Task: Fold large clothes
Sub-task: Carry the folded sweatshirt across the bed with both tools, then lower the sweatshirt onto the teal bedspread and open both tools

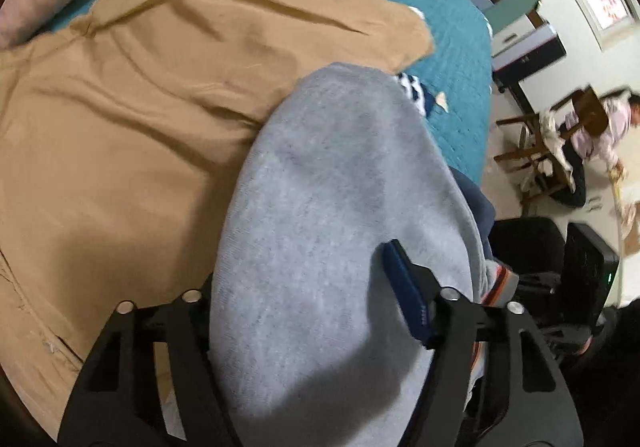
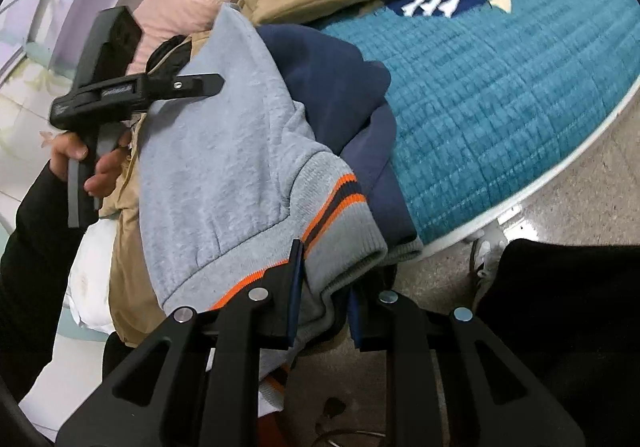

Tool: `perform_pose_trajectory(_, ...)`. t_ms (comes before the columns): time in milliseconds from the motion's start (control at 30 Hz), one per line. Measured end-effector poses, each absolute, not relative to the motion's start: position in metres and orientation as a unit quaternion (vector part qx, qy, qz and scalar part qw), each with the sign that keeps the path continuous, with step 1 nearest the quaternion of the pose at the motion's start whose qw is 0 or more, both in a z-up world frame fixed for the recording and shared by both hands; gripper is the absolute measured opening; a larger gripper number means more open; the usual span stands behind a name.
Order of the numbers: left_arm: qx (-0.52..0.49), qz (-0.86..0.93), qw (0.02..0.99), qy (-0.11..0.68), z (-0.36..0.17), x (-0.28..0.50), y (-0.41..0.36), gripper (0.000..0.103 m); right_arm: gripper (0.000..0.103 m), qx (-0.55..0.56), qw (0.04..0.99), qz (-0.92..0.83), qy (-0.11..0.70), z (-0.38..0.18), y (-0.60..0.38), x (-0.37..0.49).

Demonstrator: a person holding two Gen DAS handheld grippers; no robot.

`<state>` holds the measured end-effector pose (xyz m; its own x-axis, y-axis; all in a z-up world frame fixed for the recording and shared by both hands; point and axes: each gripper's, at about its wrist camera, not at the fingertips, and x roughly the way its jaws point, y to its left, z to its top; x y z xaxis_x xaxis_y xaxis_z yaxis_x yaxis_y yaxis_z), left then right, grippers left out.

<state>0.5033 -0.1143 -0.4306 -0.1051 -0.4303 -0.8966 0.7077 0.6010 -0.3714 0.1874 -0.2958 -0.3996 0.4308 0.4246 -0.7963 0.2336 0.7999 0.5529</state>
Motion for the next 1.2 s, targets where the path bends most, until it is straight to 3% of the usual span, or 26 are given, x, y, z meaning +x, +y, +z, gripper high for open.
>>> perform_pose_trajectory(133, 0.125, -0.426, 0.675, 0.589, -0.433, 0.498, -0.114, 0.054, 0.018, 0.319, 0.782, 0.058, 0.532, -0.403, -0.297, 0.188)
perform_pose_trajectory(300, 0.141, -0.425, 0.704, 0.552, -0.407, 0.484, -0.11, 0.031, 0.017, 0.312, 0.794, 0.06, 0.518, -0.389, -0.298, 0.186)
perform_pose_trajectory(367, 0.14, -0.427, 0.713, 0.537, -0.392, 0.478, -0.11, 0.028, 0.017, 0.308, 0.803, 0.06, 0.507, -0.378, -0.3, 0.185)
perform_pose_trajectory(733, 0.09, -0.458, 0.731, 0.499, -0.347, 0.499, -0.192, 0.026, 0.017, 0.291, 0.859, -0.003, 0.422, -0.32, -0.397, 0.191)
perform_pose_trajectory(1200, 0.172, -0.501, 0.731, 0.431, -0.335, 0.579, -0.501, 0.026, 0.017, 0.231, 0.886, -0.188, 0.356, -0.318, -0.595, 0.253)
